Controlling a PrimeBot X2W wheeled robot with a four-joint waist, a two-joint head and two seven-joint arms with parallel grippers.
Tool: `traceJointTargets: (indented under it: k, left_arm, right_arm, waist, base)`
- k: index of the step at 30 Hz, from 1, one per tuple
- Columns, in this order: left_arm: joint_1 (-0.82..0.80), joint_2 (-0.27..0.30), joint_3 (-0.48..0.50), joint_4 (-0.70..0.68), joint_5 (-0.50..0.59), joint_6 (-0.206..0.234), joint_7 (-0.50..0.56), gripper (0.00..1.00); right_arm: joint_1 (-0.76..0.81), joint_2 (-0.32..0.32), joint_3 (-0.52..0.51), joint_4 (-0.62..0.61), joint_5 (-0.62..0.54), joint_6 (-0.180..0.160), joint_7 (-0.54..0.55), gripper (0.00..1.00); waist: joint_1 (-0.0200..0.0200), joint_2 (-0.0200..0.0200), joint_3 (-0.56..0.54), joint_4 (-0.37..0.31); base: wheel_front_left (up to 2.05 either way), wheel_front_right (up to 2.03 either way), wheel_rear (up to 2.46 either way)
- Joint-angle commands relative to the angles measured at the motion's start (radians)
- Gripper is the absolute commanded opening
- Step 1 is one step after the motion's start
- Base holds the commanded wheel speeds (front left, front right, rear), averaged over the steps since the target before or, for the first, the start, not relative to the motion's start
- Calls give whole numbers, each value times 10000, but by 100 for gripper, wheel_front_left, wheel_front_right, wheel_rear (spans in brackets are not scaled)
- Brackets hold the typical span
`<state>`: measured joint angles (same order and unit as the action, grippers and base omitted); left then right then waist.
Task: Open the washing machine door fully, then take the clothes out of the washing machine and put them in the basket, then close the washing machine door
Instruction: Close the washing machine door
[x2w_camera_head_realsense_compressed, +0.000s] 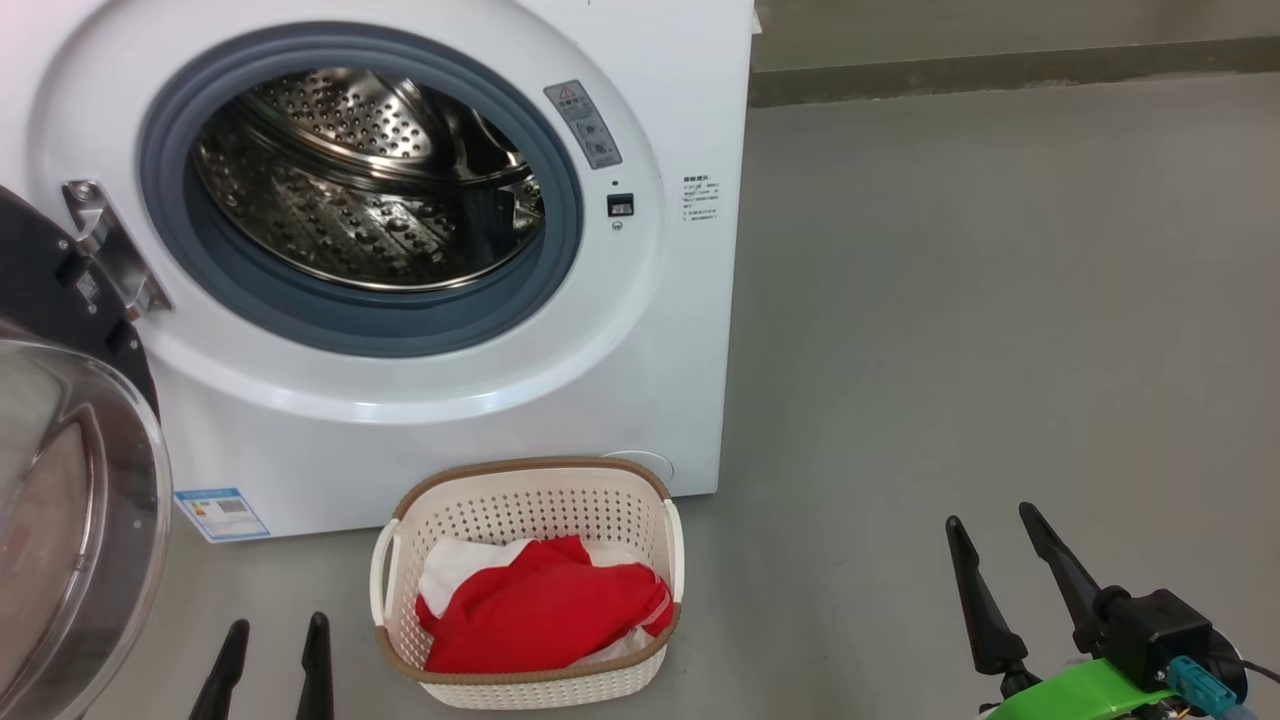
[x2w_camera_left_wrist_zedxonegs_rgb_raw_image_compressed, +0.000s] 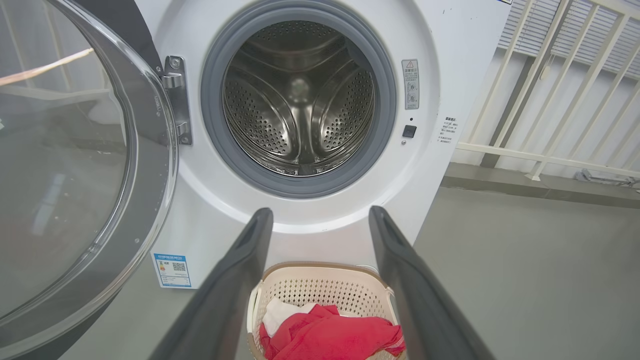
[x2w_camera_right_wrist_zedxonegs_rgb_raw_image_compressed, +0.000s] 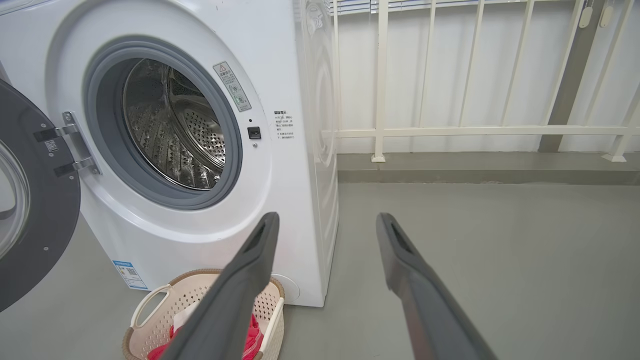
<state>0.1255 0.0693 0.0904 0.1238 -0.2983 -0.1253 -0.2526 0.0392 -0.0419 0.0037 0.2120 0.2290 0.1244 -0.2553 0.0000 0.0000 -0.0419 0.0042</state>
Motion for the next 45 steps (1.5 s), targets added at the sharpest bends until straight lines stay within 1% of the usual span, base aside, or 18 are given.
traceJointTargets:
  k: [1, 8, 13, 27, 28, 35, 45]
  left_arm:
    - [-249, 49, 347, -199, 159, -52, -91, 100]
    - [-295, 6, 413, -256, 195, -45, -91, 100]
    - [-265, -27, 509, -394, 226, -29, -91, 100]
    - [-122, -60, 668, -744, 530, 197, -91, 100]
    - [-122, -60, 668, -744, 530, 197, -91, 100]
    - [-55, -59, 701, -801, 601, 295, -91, 100]
    - [75, -27, 794, -969, 646, 407, -92, 100]
  right_arm:
    - [-241, -83, 222, -218, 67, 63, -65, 100]
    - [-252, -83, 350, -209, 86, 63, -65, 100]
    - [-250, -83, 486, -190, 125, 63, -65, 100]
    - [-495, -83, 992, -221, 218, 63, -65, 100]
    - [-495, -83, 992, -221, 218, 63, -65, 100]
    - [-420, -83, 1137, -233, 413, 63, -65, 100]
    - [-436, -83, 1361, -283, 643, 63, -65, 100]
  waist:
    - [0, 0, -2, 28]
    - [0, 0, -21, 440]
    - [0, 0, -21, 947]
    - [0, 0, -34, 2543]
    - [0, 0, -34, 2543]
    - [0, 0, -140, 3296]
    - [0, 0, -272, 4099]
  base:
    - [0, 0, 0]
    - [0, 0, 0]
    - [0, 0, 0]
    - [0, 0, 0]
    - [0, 0, 0]
    - [0, 0, 0]
    - [0, 0, 0]
